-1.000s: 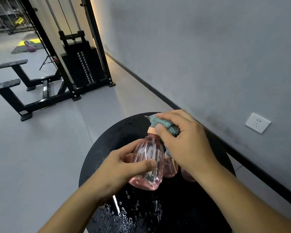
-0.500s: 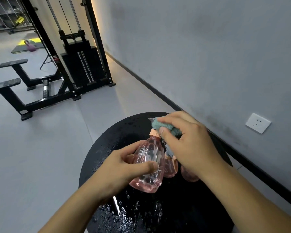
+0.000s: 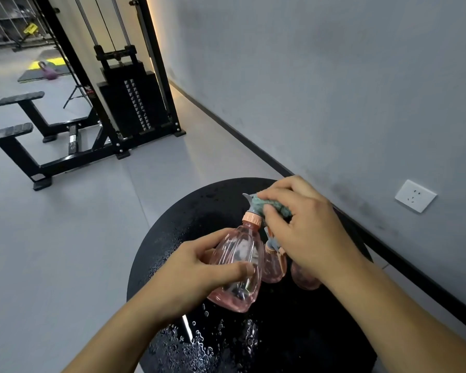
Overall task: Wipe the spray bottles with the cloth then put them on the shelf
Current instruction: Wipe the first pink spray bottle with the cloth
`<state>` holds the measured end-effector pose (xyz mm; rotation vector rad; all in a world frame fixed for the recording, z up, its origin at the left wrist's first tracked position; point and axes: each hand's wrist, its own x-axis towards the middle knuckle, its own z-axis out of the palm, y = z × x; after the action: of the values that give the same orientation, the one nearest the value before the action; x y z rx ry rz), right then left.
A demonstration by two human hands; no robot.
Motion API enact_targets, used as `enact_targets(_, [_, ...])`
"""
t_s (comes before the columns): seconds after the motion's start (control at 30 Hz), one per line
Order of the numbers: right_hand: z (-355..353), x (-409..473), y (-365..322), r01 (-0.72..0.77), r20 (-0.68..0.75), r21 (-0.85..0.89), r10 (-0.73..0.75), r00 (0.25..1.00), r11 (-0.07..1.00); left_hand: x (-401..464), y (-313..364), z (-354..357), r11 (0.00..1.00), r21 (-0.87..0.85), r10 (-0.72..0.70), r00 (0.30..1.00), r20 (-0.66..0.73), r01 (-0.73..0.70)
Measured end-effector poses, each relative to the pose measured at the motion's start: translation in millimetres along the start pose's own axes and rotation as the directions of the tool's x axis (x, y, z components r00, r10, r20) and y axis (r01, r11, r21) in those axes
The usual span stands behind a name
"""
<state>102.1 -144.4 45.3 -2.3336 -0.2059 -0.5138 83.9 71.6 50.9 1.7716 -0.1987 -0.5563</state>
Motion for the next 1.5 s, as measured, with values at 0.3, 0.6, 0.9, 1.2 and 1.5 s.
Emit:
enact_targets(0.3, [-0.6, -0.3, 0.9, 0.033, -0.116, -0.034, -0.037, 0.993, 0.999, 0.2, 1.3, 2.9, 1.000, -0.030, 0.009, 1.000, 0.010, -0.009])
enact_targets(0.6, [2.8, -1.5, 1.3, 0.002, -0.080, 0.022, 0.000, 0.997, 1.000, 0.8, -0.7, -0.4, 0.999, -0.036, 0.011, 1.000, 0.007, -0.010])
enact_targets(0.9, [-0.2, -1.6, 2.9, -0.021, -0.056, 0.049, 0.024, 0.998, 0.999, 2.3, -2.2, 0.6, 0.999, -0.049, 0.015, 1.000, 0.006, -0.014])
enact_targets(1.2, [2.2, -4.2, 2.0, -0.004, -0.020, 0.070, 0.006, 1.000, 0.998, 2.1, -4.7, -2.7, 0.999, -0.051, -0.001, 1.000, -0.013, 0.000])
enact_targets(1.5, [0.6, -6.1, -3.1, 0.025, -0.025, 0.133, -0.022, 0.999, 0.991, 2.3, -6.7, -3.7, 0.995, -0.101, -0.027, 1.000, -0.005, 0.026])
